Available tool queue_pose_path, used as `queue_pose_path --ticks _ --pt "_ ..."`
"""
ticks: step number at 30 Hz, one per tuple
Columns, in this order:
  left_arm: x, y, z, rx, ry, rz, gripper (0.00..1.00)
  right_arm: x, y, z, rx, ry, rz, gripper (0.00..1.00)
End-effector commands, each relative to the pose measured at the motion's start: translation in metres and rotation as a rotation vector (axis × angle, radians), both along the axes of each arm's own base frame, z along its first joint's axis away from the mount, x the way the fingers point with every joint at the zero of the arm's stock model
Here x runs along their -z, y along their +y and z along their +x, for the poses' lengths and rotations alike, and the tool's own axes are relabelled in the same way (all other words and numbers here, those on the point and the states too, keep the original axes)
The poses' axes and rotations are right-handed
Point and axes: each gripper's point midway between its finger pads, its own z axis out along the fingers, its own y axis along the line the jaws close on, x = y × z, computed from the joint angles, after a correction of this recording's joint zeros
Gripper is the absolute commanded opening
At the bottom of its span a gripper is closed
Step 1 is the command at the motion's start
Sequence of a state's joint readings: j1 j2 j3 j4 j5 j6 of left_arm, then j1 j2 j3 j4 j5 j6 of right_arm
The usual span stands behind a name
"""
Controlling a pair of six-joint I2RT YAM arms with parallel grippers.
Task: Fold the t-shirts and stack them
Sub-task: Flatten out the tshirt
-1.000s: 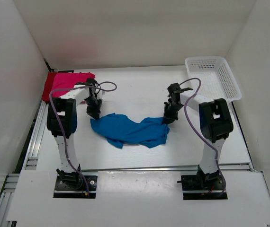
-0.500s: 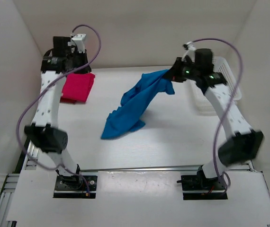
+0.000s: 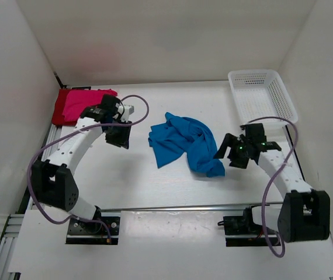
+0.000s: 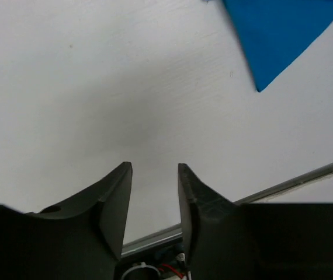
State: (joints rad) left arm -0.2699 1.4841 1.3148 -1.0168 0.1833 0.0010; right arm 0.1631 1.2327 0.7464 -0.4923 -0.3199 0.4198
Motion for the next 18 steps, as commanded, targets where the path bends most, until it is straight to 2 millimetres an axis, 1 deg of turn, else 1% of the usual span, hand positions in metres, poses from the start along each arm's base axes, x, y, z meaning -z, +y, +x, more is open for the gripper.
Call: queue_pose_path --ticks 1,2,3,4,5,6,7,8,9,10,11,12,13,14,15,16,17,18 --pt "-0.010 0.002 0.010 -0.007 -0.077 0.049 0.50 -0.047 -0.042 0.035 0.296 -0.171 -0.057 0.87" --pt "-0.003 -0.001 0.010 0.003 -0.059 0.066 0.53 -0.053 -0.045 0.039 0.318 -0.192 -0.063 0.87" --pt "0.008 -0.009 0.013 0.024 -0.028 0.076 0.55 -0.059 -0.042 0.043 0.314 -0.216 -0.067 0.87" --pt "0.007 -0.014 0.022 0.030 -0.039 0.083 0.58 -0.068 -0.042 0.046 0.315 -0.232 -0.063 0.87" --pt "0.011 -0.020 0.024 0.045 -0.028 0.086 0.58 -0.066 -0.044 0.047 0.321 -0.217 -0.076 0.87" --pt "0.023 -0.031 0.025 0.077 0.005 0.098 0.60 -0.055 -0.044 0.047 0.318 -0.167 -0.090 0.87" --pt "0.021 -0.042 0.032 0.094 -0.013 0.092 0.60 -0.054 -0.042 0.047 0.309 -0.140 -0.087 0.87" --pt "0.024 -0.050 0.033 0.115 -0.007 0.095 0.60 -0.043 -0.041 0.038 0.287 -0.081 -0.099 0.85" --pt "0.025 -0.060 0.041 0.130 -0.031 0.095 0.61 -0.034 -0.036 0.037 0.253 -0.049 -0.100 0.84" --pt "0.035 -0.078 0.041 0.172 -0.023 0.098 0.61 -0.035 -0.032 0.035 0.231 -0.047 -0.083 0.84" --pt "0.034 -0.087 0.049 0.182 -0.050 0.103 0.61 -0.024 -0.027 0.028 0.211 -0.011 -0.077 0.84" --pt "0.037 -0.093 0.055 0.186 -0.068 0.119 0.61 -0.019 -0.024 0.021 0.197 0.010 -0.082 0.83" --pt "0.041 -0.106 0.060 0.207 -0.087 0.120 0.61 -0.013 -0.024 0.019 0.196 0.029 -0.087 0.82" --pt "0.049 -0.115 0.069 0.213 -0.083 0.134 0.61 -0.005 -0.026 0.010 0.194 0.063 -0.095 0.82" --pt "0.053 -0.123 0.075 0.222 -0.089 0.131 0.61 0.005 -0.026 0.004 0.208 0.116 -0.099 0.81" --pt "0.056 -0.125 0.082 0.217 -0.092 0.142 0.61 0.011 -0.026 0.000 0.215 0.141 -0.101 0.81" --pt "0.064 -0.137 0.089 0.231 -0.093 0.141 0.61 0.021 -0.025 -0.007 0.221 0.187 -0.095 0.81" --pt "0.067 -0.146 0.091 0.244 -0.101 0.137 0.62 0.026 -0.023 -0.011 0.211 0.205 -0.100 0.79"
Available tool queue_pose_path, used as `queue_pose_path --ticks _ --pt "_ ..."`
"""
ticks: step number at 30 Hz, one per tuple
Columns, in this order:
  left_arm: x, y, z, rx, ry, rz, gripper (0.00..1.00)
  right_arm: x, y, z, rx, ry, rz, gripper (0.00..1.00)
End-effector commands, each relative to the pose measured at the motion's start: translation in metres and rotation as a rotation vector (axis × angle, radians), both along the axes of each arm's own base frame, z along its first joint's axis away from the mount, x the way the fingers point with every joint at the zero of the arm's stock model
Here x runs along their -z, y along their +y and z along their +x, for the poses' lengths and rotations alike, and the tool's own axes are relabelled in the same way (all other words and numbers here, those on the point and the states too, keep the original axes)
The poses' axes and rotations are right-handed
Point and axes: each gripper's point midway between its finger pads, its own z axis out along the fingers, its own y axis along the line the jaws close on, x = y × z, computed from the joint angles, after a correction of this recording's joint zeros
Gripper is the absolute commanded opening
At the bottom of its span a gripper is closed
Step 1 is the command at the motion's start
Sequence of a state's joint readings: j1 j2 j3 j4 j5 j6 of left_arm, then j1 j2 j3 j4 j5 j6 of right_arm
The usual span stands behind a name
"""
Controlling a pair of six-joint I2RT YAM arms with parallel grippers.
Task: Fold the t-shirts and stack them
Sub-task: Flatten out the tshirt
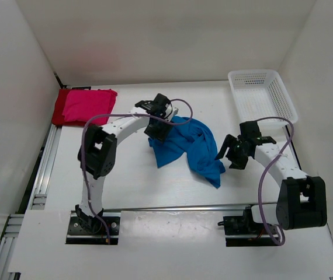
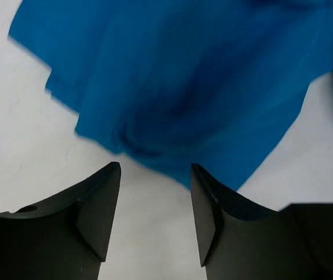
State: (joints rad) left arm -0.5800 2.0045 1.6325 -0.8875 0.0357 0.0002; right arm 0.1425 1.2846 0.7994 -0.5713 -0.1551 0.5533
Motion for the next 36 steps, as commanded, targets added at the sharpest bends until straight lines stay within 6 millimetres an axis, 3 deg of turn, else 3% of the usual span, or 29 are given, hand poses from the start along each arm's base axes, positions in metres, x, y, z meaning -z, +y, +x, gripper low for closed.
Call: queue_pose_path --ticks 1,3,8,11,12,13,15,16,17,19,20,21,23,24,27,28,31,32,33,34,36 --pt "-0.011 -0.031 0.027 0.022 -0.102 -0.038 0.62 0.022 0.002 -0.022 0.023 0.123 0.006 0.77" --pt "0.003 -0.044 0.026 0.047 -0.083 -0.040 0.63 0.027 0.005 -0.024 0.016 0.122 0.023 0.70" --pt "0.032 -0.061 0.022 0.081 -0.035 -0.033 0.63 0.028 0.030 -0.032 -0.119 0.103 0.117 0.69" --pt "0.032 -0.071 0.025 0.094 -0.026 -0.067 0.48 0.038 0.040 -0.039 -0.157 0.148 0.154 0.65" --pt "0.028 -0.075 0.027 0.099 -0.029 -0.083 0.39 0.040 0.049 -0.039 -0.182 0.160 0.192 0.56" --pt "0.027 -0.077 0.025 0.103 -0.023 -0.092 0.15 0.041 0.051 -0.041 -0.195 0.174 0.205 0.49" --pt "0.027 -0.077 0.018 0.112 -0.016 -0.088 0.10 0.046 0.055 -0.041 -0.201 0.202 0.226 0.31" --pt "0.026 -0.075 0.013 0.116 -0.002 -0.090 0.10 0.045 0.057 -0.039 -0.205 0.205 0.236 0.10" --pt "0.024 -0.072 0.011 0.113 -0.006 -0.083 0.10 0.043 0.058 -0.037 -0.217 0.200 0.242 0.01" --pt "0.011 -0.056 0.013 0.085 -0.040 -0.063 0.10 0.029 0.062 -0.020 -0.223 0.153 0.247 0.01" --pt "0.002 -0.044 0.023 0.051 -0.089 -0.030 0.10 0.021 0.060 -0.010 -0.222 0.126 0.247 0.01" --pt "-0.017 -0.028 0.037 0.004 -0.139 -0.029 0.10 -0.001 0.059 0.016 -0.208 0.055 0.253 0.01" --pt "-0.051 0.000 0.068 -0.088 -0.250 -0.008 0.10 -0.031 0.053 0.043 -0.192 -0.020 0.254 0.01" --pt "-0.091 0.022 0.095 -0.165 -0.346 -0.035 0.10 -0.069 0.044 0.078 -0.165 -0.135 0.249 0.01" --pt "-0.159 0.065 0.130 -0.296 -0.515 -0.052 0.10 -0.134 0.014 0.118 -0.095 -0.301 0.199 0.01" --pt "-0.200 0.086 0.140 -0.352 -0.601 -0.080 0.10 -0.180 0.007 0.134 -0.085 -0.417 0.186 0.01" --pt "-0.253 0.119 0.137 -0.425 -0.710 -0.107 0.10 -0.242 -0.014 0.147 -0.029 -0.568 0.136 0.01" --pt "-0.259 0.128 0.132 -0.442 -0.722 -0.101 0.10 -0.255 -0.016 0.143 -0.033 -0.607 0.121 0.01" --pt "-0.263 0.130 0.126 -0.442 -0.727 -0.103 0.10 -0.259 -0.016 0.139 -0.033 -0.612 0.121 0.01" --pt "-0.278 0.138 0.116 -0.451 -0.756 -0.124 0.10 -0.250 -0.016 0.134 -0.032 -0.594 0.121 0.01" --pt "-0.250 0.147 0.100 -0.450 -0.691 -0.093 0.10 -0.243 -0.011 0.117 -0.045 -0.580 0.153 0.01"
